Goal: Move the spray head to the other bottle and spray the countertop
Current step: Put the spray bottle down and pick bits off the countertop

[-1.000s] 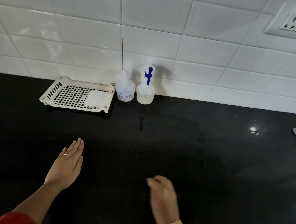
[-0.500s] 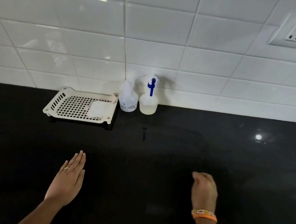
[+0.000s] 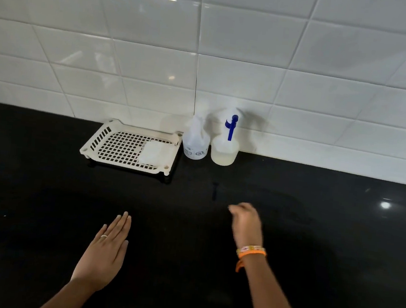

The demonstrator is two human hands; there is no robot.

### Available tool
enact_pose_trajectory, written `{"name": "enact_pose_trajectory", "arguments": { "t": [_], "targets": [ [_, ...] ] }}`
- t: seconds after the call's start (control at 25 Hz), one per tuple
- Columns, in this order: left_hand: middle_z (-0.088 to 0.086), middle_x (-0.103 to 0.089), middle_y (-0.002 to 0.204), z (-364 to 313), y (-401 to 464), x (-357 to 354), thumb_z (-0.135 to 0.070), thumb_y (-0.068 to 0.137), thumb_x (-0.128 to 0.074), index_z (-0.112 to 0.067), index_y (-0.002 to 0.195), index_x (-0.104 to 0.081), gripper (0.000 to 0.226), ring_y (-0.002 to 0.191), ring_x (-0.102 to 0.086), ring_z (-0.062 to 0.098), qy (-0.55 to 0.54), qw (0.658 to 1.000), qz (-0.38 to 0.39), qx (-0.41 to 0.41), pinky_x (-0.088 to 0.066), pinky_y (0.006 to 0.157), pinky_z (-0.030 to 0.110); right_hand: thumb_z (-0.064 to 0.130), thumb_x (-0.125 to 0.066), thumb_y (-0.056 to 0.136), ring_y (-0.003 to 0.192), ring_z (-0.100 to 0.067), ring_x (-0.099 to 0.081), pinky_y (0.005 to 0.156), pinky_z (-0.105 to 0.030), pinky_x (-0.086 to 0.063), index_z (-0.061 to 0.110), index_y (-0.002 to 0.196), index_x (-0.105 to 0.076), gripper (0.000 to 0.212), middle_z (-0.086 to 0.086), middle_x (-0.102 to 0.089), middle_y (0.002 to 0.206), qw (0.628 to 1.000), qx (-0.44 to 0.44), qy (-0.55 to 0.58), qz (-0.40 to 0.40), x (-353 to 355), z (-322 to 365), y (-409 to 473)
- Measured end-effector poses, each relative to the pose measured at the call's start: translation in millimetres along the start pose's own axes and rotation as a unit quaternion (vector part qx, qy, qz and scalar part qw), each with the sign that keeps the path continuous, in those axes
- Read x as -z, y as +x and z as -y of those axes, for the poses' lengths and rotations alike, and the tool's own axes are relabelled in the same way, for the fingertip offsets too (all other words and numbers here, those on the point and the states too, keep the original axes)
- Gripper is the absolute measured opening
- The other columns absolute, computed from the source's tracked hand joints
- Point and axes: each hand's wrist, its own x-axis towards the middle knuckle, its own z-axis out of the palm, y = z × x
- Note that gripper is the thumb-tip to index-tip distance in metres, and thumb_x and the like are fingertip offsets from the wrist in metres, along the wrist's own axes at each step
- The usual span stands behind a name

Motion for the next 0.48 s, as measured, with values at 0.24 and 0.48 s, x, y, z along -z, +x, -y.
{"name": "enact_pose_trajectory", "arguments": {
  "t": [0.24,0.48],
  "targets": [
    [-0.013,0.013,0.155,1.0,2.5,4.6,-0.054,0.079,0.007,-0.028,0.144,0.007,0.07,0.14,0.016,-0.005,-0.022,1.0,0.008,0.001,0.014,0.114,0.016,-0.006,-0.051,0.08,0.098,-0.03,-0.057,0.081,-0.027,-0.045,0.004,0.099,-0.071,0.029,-0.015,-0.063,0.105,0.998,-0.021,0.014,0.054,-43.1,67.5,33.9],
    [-0.012,0.018,0.154,9.0,5.7,7.5,-0.065,0.077,0.01,-0.027,0.144,0.009,0.077,0.131,0.03,-0.014,-0.025,0.999,0.038,-0.026,0.017,0.113,0.015,-0.007,-0.051,0.084,0.098,-0.026,-0.056,0.078,-0.027,-0.045,0.003,0.104,-0.069,0.028,-0.013,-0.06,0.104,0.983,0.106,-0.007,0.152,-60.1,107.1,89.0]
  ]
}}
